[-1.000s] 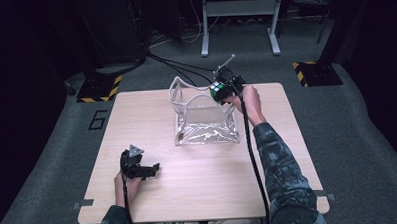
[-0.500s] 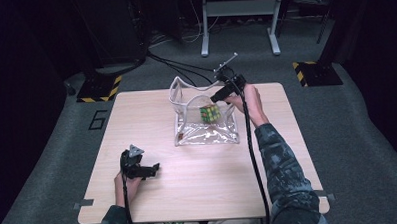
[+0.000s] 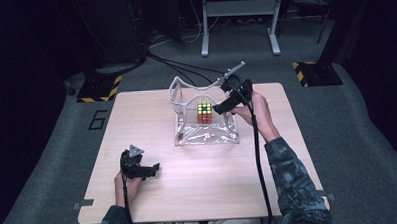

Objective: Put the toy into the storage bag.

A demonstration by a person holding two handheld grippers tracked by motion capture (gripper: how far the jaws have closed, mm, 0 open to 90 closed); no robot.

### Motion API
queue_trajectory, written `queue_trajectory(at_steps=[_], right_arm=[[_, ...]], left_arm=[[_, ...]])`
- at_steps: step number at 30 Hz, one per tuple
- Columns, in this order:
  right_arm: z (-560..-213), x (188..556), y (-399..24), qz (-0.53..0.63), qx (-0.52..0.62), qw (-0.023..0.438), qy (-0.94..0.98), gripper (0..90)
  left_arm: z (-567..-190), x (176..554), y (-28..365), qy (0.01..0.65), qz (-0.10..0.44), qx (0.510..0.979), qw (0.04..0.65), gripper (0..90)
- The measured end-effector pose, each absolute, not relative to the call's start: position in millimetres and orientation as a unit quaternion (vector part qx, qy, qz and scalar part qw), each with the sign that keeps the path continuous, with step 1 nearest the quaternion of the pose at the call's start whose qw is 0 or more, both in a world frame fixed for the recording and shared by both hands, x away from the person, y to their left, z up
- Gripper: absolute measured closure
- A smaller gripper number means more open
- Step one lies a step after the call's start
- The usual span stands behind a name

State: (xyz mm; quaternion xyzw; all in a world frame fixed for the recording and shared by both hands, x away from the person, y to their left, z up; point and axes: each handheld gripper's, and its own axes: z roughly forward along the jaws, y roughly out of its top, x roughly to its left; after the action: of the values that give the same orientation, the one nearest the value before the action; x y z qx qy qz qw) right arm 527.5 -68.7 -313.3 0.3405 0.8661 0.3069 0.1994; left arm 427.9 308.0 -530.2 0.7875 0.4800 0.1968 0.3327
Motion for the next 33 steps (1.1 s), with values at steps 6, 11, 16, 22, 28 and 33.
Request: queue_trajectory(at_steps=[6,11,16,22,28,33], right_arm=[[-315.4,508.1,-78.2,0.314,0.339,0.212,0.861,0.0],[-318.8,496.8,-83.8,0.31,0.348,0.212,0.859,0.0],[-322.9,482.3,-92.4,0.306,0.349,0.218,0.859,0.0],[-332.6,464.6,-104.7,0.304,0.352,0.229,0.855,0.1],[-346.6,447.2,-119.3,0.291,0.359,0.242,0.853,0.4],[-360.5,434.9,-133.5,0.287,0.363,0.246,0.852,0.6]], left_arm=[[-530.2,427.9,308.0,0.48,0.197,0.787,0.333,2.0],[-530.2,427.9,308.0,0.48,0.197,0.788,0.333,2.0],[-530.2,427.9,308.0,0.48,0.197,0.788,0.333,2.0],[-530.2,427.9,308.0,0.48,0.197,0.788,0.332,2.0],[-530.2,427.9,307.9,0.48,0.197,0.787,0.333,2.0],[-530.3,427.9,307.9,0.48,0.197,0.787,0.333,2.0]])
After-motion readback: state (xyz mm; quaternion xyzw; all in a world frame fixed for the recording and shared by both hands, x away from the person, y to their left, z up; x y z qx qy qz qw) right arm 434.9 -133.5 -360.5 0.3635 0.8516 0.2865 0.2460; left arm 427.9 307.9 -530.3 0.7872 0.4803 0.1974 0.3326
